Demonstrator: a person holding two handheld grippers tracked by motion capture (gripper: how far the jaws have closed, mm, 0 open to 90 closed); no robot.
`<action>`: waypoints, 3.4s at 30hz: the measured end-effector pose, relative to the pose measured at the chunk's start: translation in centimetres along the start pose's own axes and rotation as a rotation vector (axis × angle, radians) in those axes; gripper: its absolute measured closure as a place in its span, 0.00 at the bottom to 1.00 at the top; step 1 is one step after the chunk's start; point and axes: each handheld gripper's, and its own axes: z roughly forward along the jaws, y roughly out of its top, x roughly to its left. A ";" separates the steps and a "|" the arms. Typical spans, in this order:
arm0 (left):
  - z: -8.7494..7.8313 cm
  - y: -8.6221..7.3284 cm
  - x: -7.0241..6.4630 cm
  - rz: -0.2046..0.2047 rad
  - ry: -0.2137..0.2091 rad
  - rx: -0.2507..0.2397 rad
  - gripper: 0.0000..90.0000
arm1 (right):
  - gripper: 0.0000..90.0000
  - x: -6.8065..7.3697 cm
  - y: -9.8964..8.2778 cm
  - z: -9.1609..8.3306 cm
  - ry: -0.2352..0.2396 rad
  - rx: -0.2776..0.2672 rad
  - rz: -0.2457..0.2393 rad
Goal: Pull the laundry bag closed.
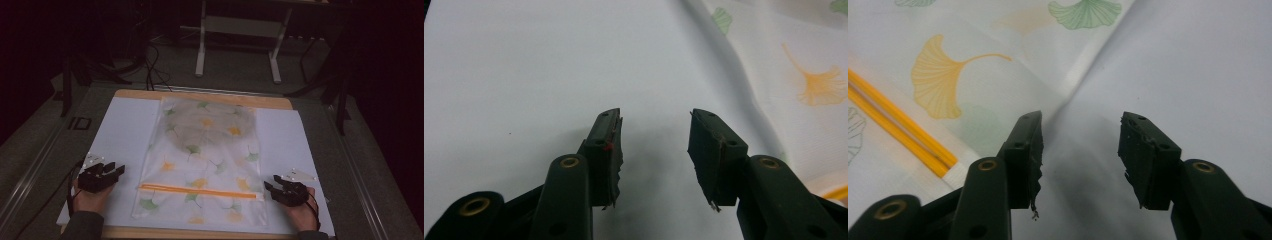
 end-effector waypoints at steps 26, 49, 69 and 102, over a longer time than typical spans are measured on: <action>-1.0 0.5 -0.5 0.093 -0.076 0.022 0.64 | 0.75 4.4 4.3 1.3 0.221 0.104 -0.279; -0.7 0.3 -0.4 0.105 -0.080 0.026 0.63 | 0.77 11.9 11.1 4.7 0.361 0.173 -0.542; -0.9 0.4 -0.2 0.104 -0.101 0.016 0.64 | 0.86 16.7 14.2 8.2 0.413 0.169 -0.622; -1.1 0.5 0.3 0.079 -0.104 -0.004 0.64 | 0.86 26.1 17.7 13.1 0.544 0.107 -0.672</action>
